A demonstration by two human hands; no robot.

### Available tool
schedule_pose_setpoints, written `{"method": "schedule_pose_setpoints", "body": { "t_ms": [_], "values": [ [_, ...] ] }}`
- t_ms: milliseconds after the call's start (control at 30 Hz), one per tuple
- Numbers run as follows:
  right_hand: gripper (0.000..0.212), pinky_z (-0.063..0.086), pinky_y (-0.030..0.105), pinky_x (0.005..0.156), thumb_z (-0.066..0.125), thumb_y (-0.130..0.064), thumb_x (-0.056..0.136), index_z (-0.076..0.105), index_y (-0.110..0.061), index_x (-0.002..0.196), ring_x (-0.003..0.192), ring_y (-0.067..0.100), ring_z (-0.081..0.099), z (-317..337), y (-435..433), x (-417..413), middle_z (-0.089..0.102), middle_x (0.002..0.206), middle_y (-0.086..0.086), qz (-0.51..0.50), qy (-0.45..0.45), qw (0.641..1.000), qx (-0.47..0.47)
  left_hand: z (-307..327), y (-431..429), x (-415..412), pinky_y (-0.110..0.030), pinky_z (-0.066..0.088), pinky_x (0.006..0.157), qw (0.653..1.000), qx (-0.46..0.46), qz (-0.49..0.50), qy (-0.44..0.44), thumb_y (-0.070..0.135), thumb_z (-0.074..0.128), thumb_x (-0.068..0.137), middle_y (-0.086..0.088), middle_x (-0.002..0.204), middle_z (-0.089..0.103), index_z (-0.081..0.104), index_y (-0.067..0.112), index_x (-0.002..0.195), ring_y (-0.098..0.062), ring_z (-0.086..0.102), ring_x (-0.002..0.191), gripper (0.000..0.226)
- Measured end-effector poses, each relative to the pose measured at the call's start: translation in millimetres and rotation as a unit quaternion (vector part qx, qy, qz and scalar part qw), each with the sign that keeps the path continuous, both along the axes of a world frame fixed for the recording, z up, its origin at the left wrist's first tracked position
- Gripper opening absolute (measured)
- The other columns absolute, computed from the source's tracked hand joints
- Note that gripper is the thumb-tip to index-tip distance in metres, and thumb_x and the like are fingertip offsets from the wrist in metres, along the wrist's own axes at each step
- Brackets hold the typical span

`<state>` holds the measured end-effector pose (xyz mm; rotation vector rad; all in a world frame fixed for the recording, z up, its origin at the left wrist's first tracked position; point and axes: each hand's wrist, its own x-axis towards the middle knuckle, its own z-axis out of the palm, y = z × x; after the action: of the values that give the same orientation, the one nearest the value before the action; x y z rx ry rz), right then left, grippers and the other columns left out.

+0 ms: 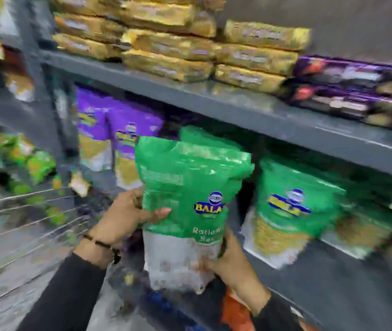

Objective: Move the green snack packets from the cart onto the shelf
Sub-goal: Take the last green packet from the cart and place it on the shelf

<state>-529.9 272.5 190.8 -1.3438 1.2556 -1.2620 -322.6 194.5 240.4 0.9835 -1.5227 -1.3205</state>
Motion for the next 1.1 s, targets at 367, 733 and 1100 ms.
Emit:
{"method": "schedule_pose_setpoints", "body": {
  "t_ms": [367,733,1100],
  "values": [
    [0.071,0.051,0.01,0.063,0.082,-0.029,0.029,0.059,-0.022,0.095,0.076,-0.004,0.065,-9.1,143.2,-211.0,0.073,0.085,-0.025,-0.324,0.073,0.943,-0.025,12.6,64.2,-274.2,-0.003,0.049,0.061,0.968,-0.04,-0.248,-0.025,-0.006,0.071,0.068,-0.004,0.093,0.068,0.062,-0.007,0.098,0.006,0.064,0.066,0.031],
    [0.086,0.05,0.011,0.068,0.084,-0.008,0.036,0.042,-0.016,0.111,0.087,0.003,0.062,-30.1,138.0,-270.8,0.059,0.1,-0.007,-0.388,0.035,0.921,-0.01,-17.7,69.1,-357.8,-0.048,0.043,0.104,0.98,-0.011,-0.191,-0.059,0.024,0.082,0.06,-0.013,0.124,0.061,0.054,0.002,0.117,-0.028,0.055,0.116,0.066],
    [0.072,0.026,-0.008,0.085,0.075,-0.033,0.052,0.039,-0.03,0.115,0.109,-0.01,0.04,-45.4,137.2,-195.4,0.041,0.116,-0.013,-0.416,0.099,0.903,-0.03,-26.0,136.6,-351.1,-0.038,0.054,0.082,0.99,-0.088,-0.064,-0.091,0.019,0.067,0.068,-0.004,0.106,0.07,0.05,0.025,0.111,-0.027,0.064,0.098,0.046]
  ]
}}
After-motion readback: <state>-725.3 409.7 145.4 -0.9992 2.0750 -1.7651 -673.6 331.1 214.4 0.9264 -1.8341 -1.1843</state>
